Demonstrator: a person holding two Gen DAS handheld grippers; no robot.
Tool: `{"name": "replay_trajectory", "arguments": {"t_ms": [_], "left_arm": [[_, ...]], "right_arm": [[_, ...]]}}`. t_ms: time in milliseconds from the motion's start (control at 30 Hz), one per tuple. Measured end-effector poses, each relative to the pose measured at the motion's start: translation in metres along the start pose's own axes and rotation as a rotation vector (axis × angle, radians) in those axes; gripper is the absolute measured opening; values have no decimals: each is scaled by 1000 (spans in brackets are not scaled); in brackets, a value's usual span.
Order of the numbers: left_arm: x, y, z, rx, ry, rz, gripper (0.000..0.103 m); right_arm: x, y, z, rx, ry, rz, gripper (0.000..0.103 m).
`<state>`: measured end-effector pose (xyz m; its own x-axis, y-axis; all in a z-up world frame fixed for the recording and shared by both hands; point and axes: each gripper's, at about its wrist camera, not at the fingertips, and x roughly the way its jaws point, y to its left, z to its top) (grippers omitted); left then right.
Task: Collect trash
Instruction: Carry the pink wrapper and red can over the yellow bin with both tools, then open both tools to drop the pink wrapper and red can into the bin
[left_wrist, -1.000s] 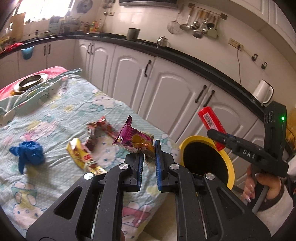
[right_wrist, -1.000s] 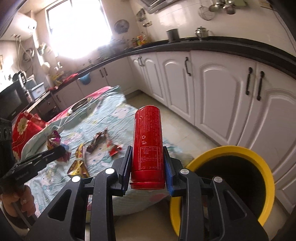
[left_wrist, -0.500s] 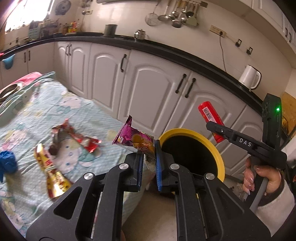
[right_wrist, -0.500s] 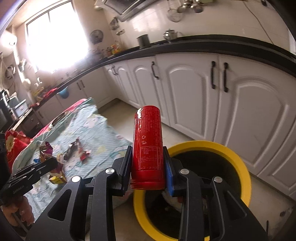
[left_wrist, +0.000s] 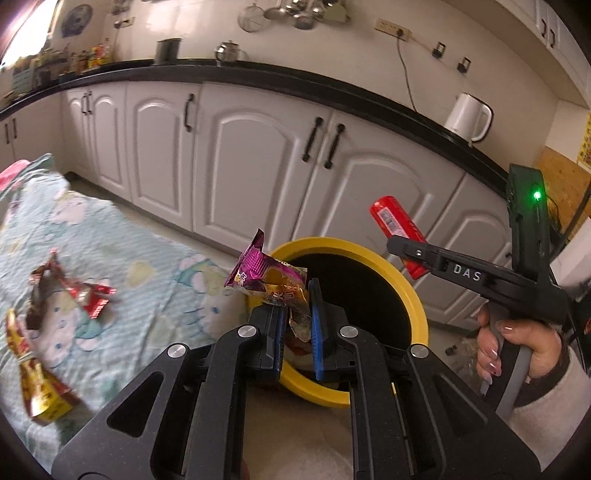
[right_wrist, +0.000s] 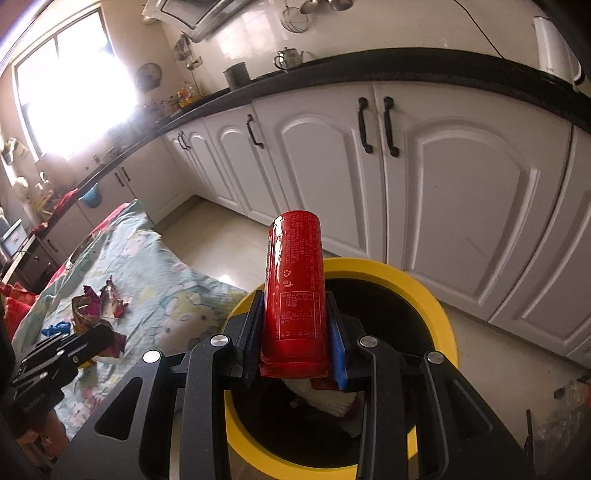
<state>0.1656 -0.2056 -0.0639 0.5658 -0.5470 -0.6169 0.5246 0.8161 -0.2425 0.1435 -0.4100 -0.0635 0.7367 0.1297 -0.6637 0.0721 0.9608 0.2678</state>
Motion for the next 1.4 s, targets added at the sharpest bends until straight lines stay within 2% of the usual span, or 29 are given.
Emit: {"name": "replay_trajectory", "arguments": {"t_ms": [667, 900, 1033, 1100, 1133, 1200, 1233, 1300, 1400], "left_arm": [[77, -19, -11, 50, 160, -98, 8], [92, -21, -13, 57, 194, -118, 14], [93, -17, -13, 44, 198, -106, 27], [93, -15, -14, 36, 200, -99, 44], [92, -13, -14, 30, 200, -95, 48], [92, -12, -14, 19, 201, -93, 54], [90, -11, -14, 14, 199, -93, 57], [88, -9, -14, 8, 192, -89, 70], [83, -8, -13, 0, 181, -87, 80]], "right_arm": [[25, -40, -16, 70, 122, -12, 30], [31, -49, -20, 95, 149, -13, 30], [31, -51, -21, 106, 150, -16, 31], [30, -53, -20, 113, 147, -17, 31], [30, -54, -20, 117, 146, -20, 32], [28, -56, -19, 127, 136, -30, 45], [27, -57, -18, 128, 130, -32, 46], [25, -56, -17, 125, 120, -38, 47], [21, -52, -15, 117, 104, -45, 51]]}}
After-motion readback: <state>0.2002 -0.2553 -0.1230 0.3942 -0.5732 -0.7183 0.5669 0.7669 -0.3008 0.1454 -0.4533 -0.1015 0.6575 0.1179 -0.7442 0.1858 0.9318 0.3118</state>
